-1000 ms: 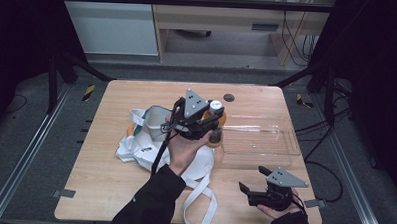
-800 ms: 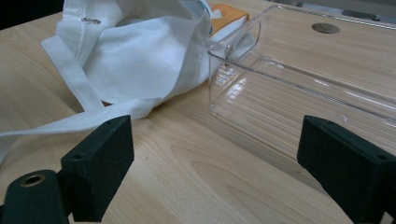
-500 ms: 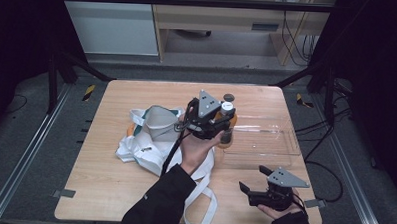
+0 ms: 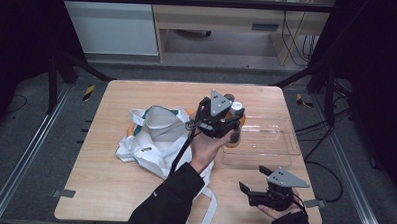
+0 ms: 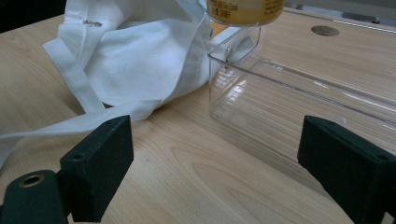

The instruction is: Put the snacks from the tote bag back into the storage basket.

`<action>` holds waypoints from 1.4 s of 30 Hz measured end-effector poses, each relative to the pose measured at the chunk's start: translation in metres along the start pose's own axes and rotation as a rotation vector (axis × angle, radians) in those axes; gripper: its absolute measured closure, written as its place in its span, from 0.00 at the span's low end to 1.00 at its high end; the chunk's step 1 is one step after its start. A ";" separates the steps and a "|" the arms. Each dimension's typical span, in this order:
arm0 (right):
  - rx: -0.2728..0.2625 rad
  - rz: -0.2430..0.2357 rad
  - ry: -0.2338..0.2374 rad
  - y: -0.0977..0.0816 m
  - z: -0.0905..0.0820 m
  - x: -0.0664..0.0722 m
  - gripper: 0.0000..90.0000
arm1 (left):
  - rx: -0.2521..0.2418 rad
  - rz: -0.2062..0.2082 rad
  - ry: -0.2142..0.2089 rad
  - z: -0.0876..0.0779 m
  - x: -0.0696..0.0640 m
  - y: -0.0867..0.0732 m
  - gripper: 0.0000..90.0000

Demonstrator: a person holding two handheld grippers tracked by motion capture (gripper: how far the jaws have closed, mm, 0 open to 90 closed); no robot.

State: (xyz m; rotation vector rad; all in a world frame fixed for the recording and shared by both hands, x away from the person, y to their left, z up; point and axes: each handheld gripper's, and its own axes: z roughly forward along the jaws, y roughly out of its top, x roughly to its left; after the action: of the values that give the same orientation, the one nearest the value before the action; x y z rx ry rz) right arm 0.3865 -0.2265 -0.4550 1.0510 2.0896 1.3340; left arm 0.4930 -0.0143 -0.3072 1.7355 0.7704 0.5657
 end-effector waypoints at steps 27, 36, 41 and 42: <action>0.003 -0.003 0.003 -0.001 0.001 0.000 0.12 | 0.059 -0.005 -0.015 0.034 0.002 -0.025 0.66; 0.004 -0.005 0.002 -0.001 0.001 0.000 0.12 | 0.085 -0.018 -0.013 0.040 0.005 -0.039 0.66; 0.007 -0.003 0.002 -0.001 0.001 0.000 0.12 | 0.107 -0.004 -0.014 0.044 0.005 -0.047 0.66; 0.007 -0.002 0.002 -0.001 0.001 0.000 0.12 | 0.108 -0.004 -0.014 0.044 0.005 -0.049 0.66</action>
State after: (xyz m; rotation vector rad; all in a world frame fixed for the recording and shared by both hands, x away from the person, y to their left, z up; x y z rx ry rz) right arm 0.3869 -0.2260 -0.4563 1.0506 2.0982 1.3278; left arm 0.5171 -0.0301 -0.3665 1.8349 0.8072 0.5159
